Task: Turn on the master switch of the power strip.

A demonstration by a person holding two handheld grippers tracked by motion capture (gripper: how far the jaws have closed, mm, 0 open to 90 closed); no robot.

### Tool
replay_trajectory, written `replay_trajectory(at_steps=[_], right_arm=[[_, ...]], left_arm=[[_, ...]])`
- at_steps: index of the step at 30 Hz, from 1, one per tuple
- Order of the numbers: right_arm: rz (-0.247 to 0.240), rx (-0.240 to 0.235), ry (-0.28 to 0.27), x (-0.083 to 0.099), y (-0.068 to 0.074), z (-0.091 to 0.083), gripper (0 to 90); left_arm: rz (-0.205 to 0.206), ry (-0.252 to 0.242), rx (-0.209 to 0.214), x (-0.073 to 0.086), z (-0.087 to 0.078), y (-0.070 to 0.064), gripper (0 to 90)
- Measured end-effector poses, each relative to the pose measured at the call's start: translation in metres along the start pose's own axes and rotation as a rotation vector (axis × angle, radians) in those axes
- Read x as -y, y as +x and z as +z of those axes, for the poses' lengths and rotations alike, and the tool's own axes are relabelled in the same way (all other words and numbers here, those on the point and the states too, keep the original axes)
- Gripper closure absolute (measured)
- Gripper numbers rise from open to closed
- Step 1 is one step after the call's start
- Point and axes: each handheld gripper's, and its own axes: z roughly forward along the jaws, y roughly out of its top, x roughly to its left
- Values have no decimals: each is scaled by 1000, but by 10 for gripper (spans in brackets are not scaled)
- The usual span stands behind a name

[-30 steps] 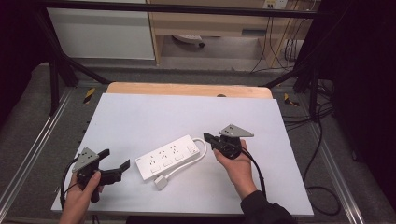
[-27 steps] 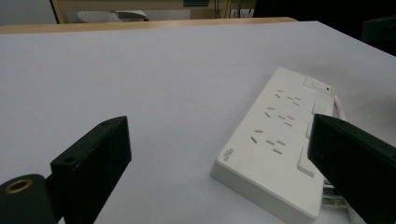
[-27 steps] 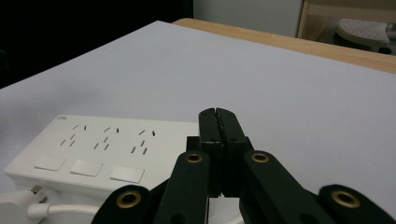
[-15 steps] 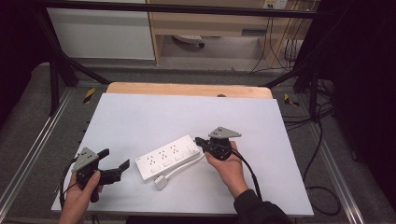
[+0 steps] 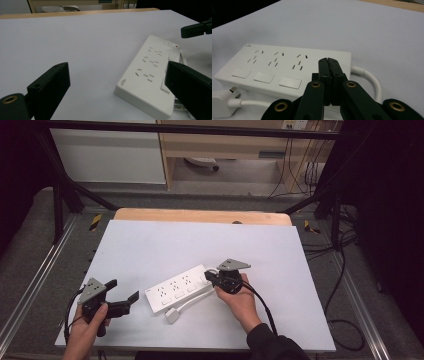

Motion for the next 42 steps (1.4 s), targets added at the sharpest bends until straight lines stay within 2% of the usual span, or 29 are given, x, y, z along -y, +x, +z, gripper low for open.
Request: replay_trajectory(at_steps=[12, 26, 42], right_arm=[[-15, 1, 24, 4, 4, 8, 900], [-11, 45, 47, 7, -5, 20, 900], [-27, 46, 53, 8, -3, 24, 900]], left_arm=[[4, 3, -1, 0, 1, 0, 61], [8, 4, -4, 0, 0, 0, 61], [8, 3, -2, 0, 0, 1, 61]])
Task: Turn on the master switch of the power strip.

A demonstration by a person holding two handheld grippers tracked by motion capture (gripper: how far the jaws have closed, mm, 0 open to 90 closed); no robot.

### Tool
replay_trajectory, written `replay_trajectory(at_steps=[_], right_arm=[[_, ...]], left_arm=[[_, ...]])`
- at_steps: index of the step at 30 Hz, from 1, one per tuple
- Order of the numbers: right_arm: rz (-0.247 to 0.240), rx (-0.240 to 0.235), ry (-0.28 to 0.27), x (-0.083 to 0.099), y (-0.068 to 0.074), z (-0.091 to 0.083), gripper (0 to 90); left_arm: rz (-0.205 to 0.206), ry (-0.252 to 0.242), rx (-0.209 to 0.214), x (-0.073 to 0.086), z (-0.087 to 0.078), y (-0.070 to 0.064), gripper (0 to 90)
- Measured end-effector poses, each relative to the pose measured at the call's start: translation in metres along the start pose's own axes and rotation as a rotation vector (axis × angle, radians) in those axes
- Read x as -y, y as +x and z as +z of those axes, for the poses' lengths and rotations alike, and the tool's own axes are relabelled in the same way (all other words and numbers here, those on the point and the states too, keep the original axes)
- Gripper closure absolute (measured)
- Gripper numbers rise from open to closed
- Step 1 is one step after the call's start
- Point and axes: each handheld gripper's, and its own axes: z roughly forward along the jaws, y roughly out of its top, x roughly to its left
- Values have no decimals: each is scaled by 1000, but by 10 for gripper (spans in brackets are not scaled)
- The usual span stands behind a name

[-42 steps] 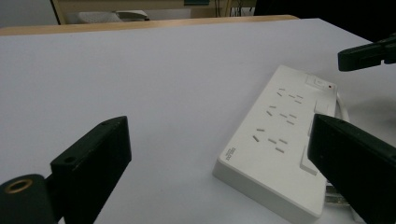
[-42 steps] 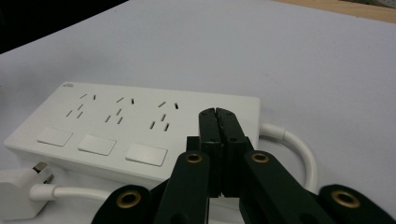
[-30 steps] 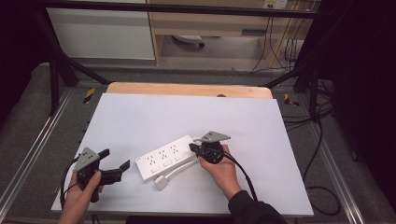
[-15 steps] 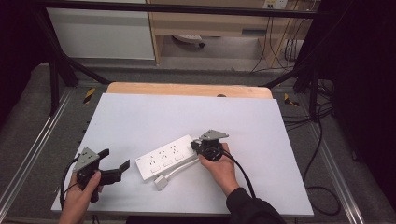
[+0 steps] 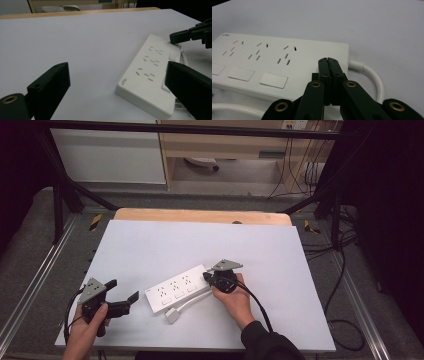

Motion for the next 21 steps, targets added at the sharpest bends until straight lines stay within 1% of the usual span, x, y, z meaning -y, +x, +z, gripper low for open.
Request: replay_trajectory(at_steps=[5, 21], right_arm=[[-9, 0, 0, 0, 2, 1, 900], [1, 3, 0, 1, 3, 2, 900]], left_arm=[[-2, 0, 0, 0, 0, 0, 61], [-1, 1, 0, 0, 0, -1, 61]])
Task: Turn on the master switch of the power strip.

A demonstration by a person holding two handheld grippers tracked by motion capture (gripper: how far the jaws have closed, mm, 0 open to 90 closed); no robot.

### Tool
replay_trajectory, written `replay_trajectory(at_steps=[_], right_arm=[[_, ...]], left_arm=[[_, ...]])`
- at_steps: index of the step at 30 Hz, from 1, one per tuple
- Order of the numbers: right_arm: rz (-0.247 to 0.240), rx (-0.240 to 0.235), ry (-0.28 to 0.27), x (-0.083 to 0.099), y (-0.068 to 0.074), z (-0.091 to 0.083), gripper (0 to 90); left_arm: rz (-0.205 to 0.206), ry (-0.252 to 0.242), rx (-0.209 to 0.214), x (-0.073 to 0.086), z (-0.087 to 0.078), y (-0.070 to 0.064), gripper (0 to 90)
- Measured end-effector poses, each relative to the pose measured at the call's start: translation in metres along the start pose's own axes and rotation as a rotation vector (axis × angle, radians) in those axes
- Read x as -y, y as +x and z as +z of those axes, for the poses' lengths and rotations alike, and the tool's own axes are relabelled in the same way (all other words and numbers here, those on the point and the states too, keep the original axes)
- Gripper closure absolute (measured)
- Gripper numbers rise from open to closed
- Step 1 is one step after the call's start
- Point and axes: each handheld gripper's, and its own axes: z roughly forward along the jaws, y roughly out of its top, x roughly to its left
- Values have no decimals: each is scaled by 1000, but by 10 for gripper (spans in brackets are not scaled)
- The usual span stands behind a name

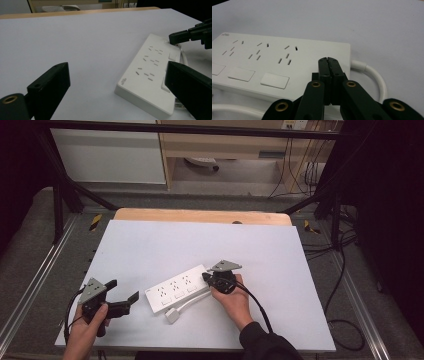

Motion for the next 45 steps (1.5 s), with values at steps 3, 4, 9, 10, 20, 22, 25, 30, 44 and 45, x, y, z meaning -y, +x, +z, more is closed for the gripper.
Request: replay_trajectory(at_steps=[3, 4, 9, 10, 20, 22, 25, 30, 44, 45], right_arm=[[-2, 2, -2, 0, 0, 0, 900], [-2, 2, -2, 0, 0, 0, 900], [-2, 2, -2, 0, 0, 0, 900], [-1, 1, -2, 0, 0, 0, 900], [2, 0, 1, 1, 0, 0, 900], [1, 0, 0, 1, 0, 1, 900], [0, 2, -1, 1, 0, 1, 900], [-3, 2, 0, 1, 0, 1, 900], [-12, 1, 3, 1, 0, 1, 900], [-13, 1, 3, 1, 0, 1, 900]], left_arm=[[2, 0, -2, 0, 0, 0, 61], [2, 1, -2, 0, 0, 0, 61], [3, 3, -2, 0, 0, 0, 61], [4, 5, -2, 0, 0, 0, 61], [3, 6, -4, 0, 0, 0, 61], [3, 7, -4, 0, 0, 0, 61], [1, 5, -5, 0, 0, 1, 61], [3, 7, -5, 0, 0, 0, 61], [1, 7, -5, 1, 0, 0, 61], [1, 7, -6, 1, 0, 0, 61]])
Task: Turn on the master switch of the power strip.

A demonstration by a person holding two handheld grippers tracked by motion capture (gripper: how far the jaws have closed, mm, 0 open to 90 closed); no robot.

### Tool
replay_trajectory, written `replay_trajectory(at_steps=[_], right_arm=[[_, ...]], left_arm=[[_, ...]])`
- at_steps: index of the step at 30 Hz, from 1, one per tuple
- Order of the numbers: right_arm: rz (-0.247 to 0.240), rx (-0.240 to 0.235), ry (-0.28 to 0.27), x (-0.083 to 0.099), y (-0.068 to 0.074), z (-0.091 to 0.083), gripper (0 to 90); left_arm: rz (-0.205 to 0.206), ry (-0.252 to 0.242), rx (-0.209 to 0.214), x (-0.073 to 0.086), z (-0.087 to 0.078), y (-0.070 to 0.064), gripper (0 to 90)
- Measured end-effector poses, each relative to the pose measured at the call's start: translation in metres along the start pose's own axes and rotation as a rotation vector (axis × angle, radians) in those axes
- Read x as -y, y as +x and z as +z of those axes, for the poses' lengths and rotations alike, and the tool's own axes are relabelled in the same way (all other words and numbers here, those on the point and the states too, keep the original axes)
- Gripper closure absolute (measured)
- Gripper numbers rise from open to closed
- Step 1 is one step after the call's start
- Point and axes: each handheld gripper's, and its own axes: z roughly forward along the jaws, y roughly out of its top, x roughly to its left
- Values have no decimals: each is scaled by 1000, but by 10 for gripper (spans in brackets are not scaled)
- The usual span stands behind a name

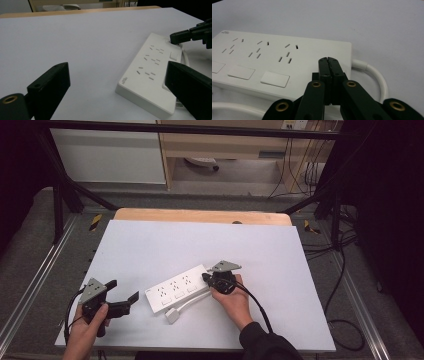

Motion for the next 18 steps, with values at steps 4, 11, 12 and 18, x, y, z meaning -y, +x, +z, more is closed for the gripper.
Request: replay_trajectory(at_steps=[4, 11, 12, 18], right_arm=[[2, -2, 5, 0, 1, 0, 900], [-3, -4, 9, -1, 1, 0, 900], [-1, -6, 12, -1, 1, 0, 900], [4, -9, 22, -2, 0, 0, 900]], left_arm=[[-2, -1, -1, 0, 0, 0, 61], [-3, 0, -2, 0, 0, 0, 61], [-3, 0, -2, 0, 0, 0, 61], [-3, 2, 1, 0, 1, 0, 61]])
